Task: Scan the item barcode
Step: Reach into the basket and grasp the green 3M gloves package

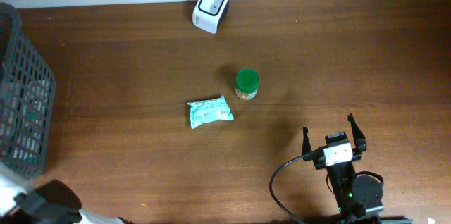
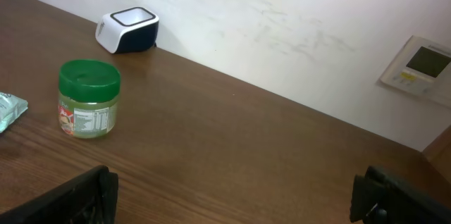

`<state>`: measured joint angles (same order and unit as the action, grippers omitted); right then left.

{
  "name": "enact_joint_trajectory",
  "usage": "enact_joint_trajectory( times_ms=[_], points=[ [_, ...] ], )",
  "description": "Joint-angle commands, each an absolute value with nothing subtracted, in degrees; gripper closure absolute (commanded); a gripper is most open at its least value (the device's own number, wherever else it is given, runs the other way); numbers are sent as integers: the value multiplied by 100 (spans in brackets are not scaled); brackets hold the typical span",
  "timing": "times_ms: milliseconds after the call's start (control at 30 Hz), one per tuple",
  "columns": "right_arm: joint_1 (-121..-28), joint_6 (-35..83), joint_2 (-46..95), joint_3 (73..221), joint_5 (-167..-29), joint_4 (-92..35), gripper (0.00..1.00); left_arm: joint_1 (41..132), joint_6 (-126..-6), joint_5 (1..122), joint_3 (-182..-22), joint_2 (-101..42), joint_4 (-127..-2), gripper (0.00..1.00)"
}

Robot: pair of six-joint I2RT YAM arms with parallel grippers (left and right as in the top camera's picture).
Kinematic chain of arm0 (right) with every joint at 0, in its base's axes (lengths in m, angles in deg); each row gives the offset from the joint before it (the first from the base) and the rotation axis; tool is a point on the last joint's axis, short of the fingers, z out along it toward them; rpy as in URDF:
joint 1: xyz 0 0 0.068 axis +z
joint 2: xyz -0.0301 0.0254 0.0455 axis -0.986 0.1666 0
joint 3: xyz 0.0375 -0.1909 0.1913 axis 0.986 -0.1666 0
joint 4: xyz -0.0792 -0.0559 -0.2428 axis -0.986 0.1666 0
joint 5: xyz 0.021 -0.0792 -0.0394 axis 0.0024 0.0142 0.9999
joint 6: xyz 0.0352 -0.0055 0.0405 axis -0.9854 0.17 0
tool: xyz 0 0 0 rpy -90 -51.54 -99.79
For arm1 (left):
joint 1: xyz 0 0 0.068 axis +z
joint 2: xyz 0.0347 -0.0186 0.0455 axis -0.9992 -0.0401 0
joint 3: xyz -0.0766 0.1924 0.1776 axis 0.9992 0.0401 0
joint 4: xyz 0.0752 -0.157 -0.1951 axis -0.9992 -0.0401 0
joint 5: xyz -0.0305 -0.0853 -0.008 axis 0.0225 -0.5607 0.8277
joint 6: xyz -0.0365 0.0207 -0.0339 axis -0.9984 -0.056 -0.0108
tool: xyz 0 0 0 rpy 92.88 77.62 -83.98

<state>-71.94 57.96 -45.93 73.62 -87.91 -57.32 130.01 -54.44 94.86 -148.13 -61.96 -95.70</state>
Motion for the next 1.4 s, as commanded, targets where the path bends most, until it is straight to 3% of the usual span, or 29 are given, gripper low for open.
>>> enact_joint_trajectory(
  times_ms=[0,233,600,933,1033,1200,1367],
  points=[
    [-7157,5814,-4611,7336,-8800,-5682,1,13191,-5210,9212,-14507,-6817,-9376,3],
    [-7157,5814,-4611,7336,-8800,-5682,1,13315,-4148,8358,-13891,-7741,-8949,3],
    [-7157,5814,-4611,7336,-8802,-5682,1,13315,-3881,8185,-13836,-8978,-8796,5],
    [-7157,5814,-4611,7336,-8800,-5682,1,13309,-3748,8251,-13740,-9829,-8772,16],
    [-7157,5814,-4611,7336,-8800,-5682,1,13309,-3739,8268,-13670,-9872,-8753,55],
    [-7157,5814,-4611,7336,-8800,-5682,1,13309,-3809,8264,-13915,-9846,-8840,100],
    [-7157,5814,-4611,7336,-8800,-5682,1,13287,-3966,8246,-14376,-9512,-8971,100]
  ],
)
